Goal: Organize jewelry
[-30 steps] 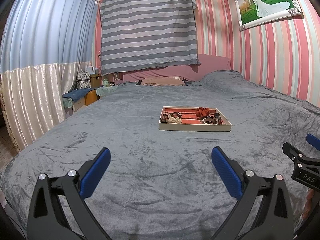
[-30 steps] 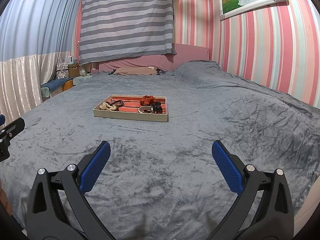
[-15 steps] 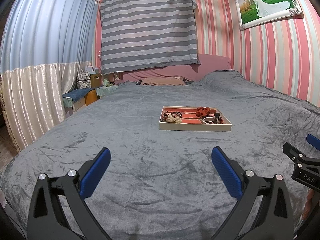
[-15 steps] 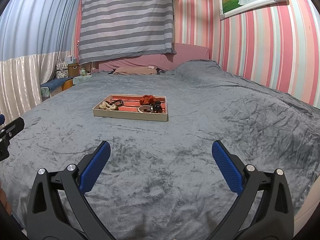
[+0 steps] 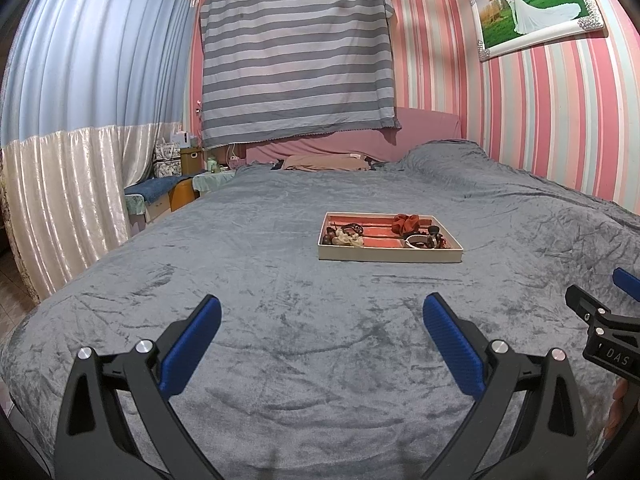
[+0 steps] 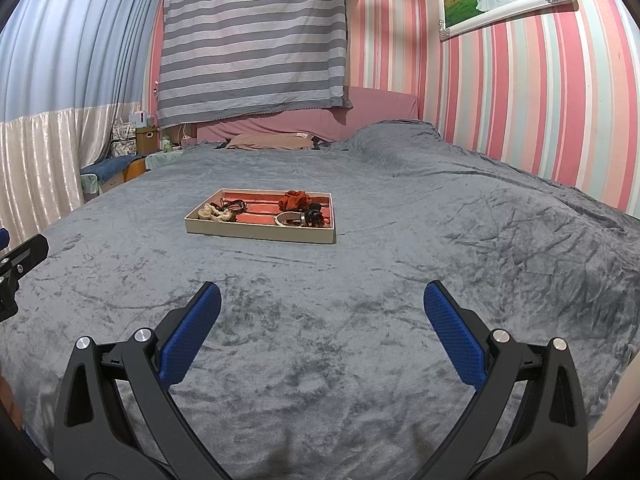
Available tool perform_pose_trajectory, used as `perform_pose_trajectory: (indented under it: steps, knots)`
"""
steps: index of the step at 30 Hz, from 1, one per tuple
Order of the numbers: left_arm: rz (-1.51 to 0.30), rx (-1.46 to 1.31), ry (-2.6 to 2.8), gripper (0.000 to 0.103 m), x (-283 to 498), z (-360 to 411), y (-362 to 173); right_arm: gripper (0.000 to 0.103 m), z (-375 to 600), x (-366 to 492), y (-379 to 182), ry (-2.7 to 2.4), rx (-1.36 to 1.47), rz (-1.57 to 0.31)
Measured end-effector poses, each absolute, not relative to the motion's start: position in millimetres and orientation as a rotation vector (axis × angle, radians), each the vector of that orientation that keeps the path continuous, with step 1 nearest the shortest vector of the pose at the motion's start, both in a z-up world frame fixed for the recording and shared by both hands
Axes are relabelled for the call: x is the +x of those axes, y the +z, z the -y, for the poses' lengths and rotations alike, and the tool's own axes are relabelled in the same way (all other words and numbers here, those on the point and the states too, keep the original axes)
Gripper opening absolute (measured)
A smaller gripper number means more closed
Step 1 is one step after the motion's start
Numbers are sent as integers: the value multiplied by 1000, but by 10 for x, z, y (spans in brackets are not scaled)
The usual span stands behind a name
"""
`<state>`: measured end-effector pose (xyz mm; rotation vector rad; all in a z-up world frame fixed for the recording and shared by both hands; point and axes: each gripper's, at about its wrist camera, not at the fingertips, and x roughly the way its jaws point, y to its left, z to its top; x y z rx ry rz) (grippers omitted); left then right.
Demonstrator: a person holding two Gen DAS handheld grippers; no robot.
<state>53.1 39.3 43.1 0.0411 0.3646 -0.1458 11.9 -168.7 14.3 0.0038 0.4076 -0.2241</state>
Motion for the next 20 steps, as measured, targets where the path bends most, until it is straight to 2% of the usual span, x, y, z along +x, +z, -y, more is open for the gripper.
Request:
perform_pose_trajectory:
  steps: [20]
  knots:
    - [-373, 43, -149, 99, 546, -360, 432, 99, 1698, 124, 146, -225, 1, -409]
